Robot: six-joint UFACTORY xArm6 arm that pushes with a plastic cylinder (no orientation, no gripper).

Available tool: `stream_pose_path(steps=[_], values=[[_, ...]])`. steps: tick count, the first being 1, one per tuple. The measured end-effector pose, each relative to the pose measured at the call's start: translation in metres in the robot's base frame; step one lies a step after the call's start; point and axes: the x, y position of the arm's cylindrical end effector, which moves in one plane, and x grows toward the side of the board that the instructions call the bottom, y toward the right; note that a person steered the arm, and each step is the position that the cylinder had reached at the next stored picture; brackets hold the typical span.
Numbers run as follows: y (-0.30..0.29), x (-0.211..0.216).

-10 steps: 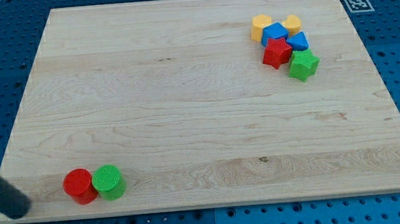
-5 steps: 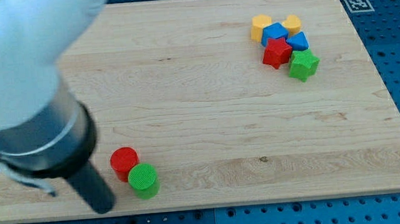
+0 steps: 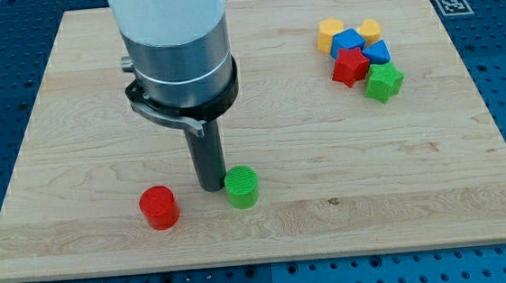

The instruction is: Move the green circle closer to yellow hexagon

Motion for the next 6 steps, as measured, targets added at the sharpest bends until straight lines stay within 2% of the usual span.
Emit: stream_pose_path(steps=[3, 4, 5, 6], values=[[0.001, 0.054], [0.044, 0.045], [0.072, -0.031], [0.072, -0.031]])
